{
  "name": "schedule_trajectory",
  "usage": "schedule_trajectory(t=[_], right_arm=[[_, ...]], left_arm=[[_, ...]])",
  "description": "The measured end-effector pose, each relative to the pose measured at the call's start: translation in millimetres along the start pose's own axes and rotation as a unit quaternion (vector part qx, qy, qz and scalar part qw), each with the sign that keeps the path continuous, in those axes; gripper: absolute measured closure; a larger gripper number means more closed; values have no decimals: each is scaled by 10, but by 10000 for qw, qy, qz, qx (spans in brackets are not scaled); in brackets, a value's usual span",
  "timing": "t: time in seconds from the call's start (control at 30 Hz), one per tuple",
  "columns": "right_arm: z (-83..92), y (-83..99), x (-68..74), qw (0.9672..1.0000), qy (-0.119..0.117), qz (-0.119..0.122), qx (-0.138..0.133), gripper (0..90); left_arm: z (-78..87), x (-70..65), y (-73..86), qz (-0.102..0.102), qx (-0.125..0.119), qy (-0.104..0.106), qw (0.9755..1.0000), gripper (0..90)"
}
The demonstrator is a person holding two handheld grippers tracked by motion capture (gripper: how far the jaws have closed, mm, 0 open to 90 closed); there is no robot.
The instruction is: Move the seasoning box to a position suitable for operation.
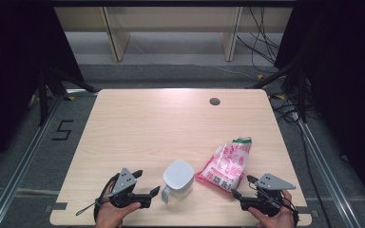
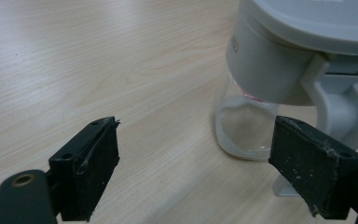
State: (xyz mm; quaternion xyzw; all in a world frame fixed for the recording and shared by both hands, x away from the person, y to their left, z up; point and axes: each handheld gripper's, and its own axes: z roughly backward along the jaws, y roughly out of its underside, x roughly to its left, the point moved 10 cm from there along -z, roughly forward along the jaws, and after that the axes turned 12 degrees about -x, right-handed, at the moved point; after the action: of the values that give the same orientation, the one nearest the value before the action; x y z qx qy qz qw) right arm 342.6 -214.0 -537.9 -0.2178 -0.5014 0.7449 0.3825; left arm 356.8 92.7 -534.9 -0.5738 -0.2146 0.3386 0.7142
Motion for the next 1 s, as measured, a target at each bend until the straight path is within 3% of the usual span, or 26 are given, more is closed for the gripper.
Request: schedule_trajectory(t=[0.07,0.13,0.37,0.57,0.8,1.0], right_arm=[[-21,3,-12,10000,8,64,4,234],[-21,4,-15,10000,2,91,3,236],[-6,3,-4,10000,-47,49,11,237],[-9,9,-5,9999,-80,61,34,237],[-19,1,-3,10000,-21,50,-21,238],[-17,5,-23,9999,33,117,0,239]], left_arm=[[19,-9,-13,-27,33,-3,10000,149],[22,-53,-55,103,-85,78,9999,148],[100,-141,-173,220,-187,304,9991,191],[110,-323,-205,78,-164,680,9975,260],[71,-514,-155,-102,-95,1042,9945,430],[23,-568,-112,-166,-89,1095,9938,543]])
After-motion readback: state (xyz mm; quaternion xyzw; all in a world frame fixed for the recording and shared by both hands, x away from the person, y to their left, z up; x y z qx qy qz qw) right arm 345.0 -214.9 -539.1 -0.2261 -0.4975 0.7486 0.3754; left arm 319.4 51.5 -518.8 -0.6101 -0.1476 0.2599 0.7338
